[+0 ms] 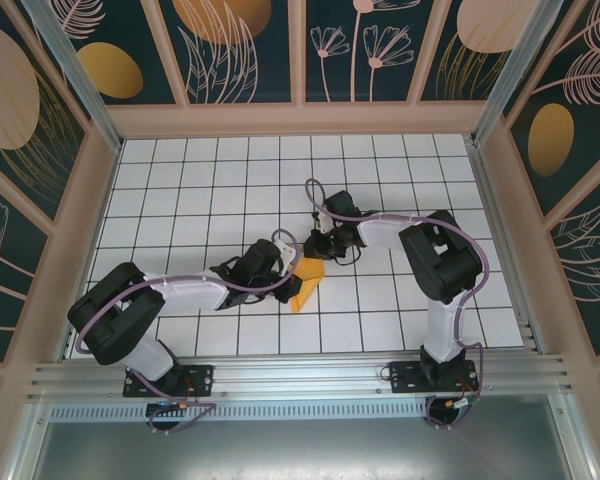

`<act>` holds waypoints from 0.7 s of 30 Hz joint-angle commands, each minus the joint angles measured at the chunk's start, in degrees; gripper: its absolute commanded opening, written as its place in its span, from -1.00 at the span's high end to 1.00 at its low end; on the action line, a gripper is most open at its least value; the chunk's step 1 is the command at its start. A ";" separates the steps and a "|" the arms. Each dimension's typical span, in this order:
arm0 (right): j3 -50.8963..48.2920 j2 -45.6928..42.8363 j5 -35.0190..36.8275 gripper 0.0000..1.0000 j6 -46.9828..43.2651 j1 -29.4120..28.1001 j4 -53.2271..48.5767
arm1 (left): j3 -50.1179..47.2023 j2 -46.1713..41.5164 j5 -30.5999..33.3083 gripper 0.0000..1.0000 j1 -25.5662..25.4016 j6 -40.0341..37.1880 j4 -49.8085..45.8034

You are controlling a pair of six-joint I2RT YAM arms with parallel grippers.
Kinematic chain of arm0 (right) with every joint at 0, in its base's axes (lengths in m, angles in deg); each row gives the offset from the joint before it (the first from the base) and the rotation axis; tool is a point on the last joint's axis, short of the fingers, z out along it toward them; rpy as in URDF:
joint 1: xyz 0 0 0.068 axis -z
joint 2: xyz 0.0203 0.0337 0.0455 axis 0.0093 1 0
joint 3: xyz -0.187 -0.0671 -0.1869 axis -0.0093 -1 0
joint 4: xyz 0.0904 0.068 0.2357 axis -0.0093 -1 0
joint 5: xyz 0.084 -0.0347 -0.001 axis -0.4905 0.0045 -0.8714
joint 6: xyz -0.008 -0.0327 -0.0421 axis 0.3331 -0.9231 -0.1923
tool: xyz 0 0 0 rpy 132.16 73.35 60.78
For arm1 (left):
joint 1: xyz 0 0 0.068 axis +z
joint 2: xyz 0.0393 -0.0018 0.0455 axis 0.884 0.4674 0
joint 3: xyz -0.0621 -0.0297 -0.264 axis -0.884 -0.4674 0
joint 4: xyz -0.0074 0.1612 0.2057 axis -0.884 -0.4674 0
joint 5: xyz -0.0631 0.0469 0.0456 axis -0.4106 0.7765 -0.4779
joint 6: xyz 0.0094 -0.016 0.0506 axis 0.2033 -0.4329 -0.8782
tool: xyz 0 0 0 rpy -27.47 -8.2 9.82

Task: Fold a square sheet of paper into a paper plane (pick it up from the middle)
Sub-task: Third fold the triangle at the center of the table.

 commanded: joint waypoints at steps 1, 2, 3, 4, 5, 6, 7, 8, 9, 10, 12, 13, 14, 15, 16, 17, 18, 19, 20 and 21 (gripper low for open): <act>-0.15 1.84 -0.52 0.71 -0.59 -0.26 -1.60 | 1.42 0.52 -2.28 1.00 1.01 -2.41 0.76; -0.16 1.79 -0.52 0.71 -0.49 -0.27 -1.62 | 1.55 0.88 -2.58 1.00 1.17 -2.75 0.59; -0.24 1.68 -0.52 0.71 -0.50 -0.27 -1.52 | 1.70 1.24 -2.60 1.00 1.21 -3.07 0.50; -0.25 1.69 -0.52 0.71 -0.50 -0.26 -1.51 | 1.82 1.53 -2.62 1.00 1.41 -3.30 0.39; -0.25 1.72 -0.61 0.71 -0.37 -0.24 -1.51 | 1.95 1.65 -2.51 1.00 1.56 -3.34 0.50; -0.22 1.73 -0.61 0.71 -0.33 -0.24 -1.51 | 1.81 1.65 -2.43 1.00 1.68 -3.47 0.72; -0.24 1.69 -0.68 0.71 -0.33 -0.29 -1.42 | 1.87 1.65 -2.29 1.00 1.71 -3.62 0.83; -0.24 1.78 -0.71 0.71 -0.25 -0.29 -1.42 | 1.95 1.65 -2.11 1.00 1.76 -3.87 0.72; -0.16 1.81 -0.66 0.71 -0.20 -0.22 -1.53 | 2.17 1.78 -1.82 1.00 1.94 -4.19 0.45; -0.16 1.79 -0.52 0.71 -0.17 -0.23 -1.56 | 2.29 1.95 -1.85 1.00 2.08 -4.36 0.30; -0.20 1.70 -0.53 0.71 -0.15 -0.27 -1.51 | 2.62 2.33 -2.03 1.00 2.37 -4.75 0.11; -0.25 1.70 -0.46 0.70 -0.06 -0.21 -1.51 | 2.66 2.59 -1.95 1.00 2.40 -5.00 -0.11; -0.25 1.63 -0.37 0.70 0.02 -0.23 -1.51 | 2.74 2.70 -1.65 1.00 2.42 -5.11 -0.27; -0.25 1.59 -0.34 0.70 0.02 -0.22 -1.60 | 2.67 2.79 -1.39 1.00 2.42 -5.27 -0.51; -0.32 1.60 -0.26 0.70 0.12 -0.27 -1.68 | 2.43 2.70 -1.04 1.00 2.43 -5.23 -0.54; -0.40 1.51 -0.23 0.70 0.24 -0.23 -1.60 | 2.16 2.61 -1.01 0.99 2.45 -5.29 -0.37; -0.42 1.51 -0.26 0.70 0.20 -0.21 -1.62 | 1.96 2.68 -1.00 0.99 2.42 -5.22 -0.23; -0.43 1.43 -0.30 0.70 0.27 -0.23 -1.66 | 1.89 2.83 -0.50 0.98 2.42 -5.16 -0.20; -0.51 1.42 -0.28 0.70 0.29 -0.28 -1.52 | 1.87 2.96 -0.29 0.98 2.47 -5.26 -0.17; -0.50 1.42 -0.27 0.70 0.37 -0.25 -1.51 | 1.87 3.03 -0.16 0.98 2.43 -5.26 -0.22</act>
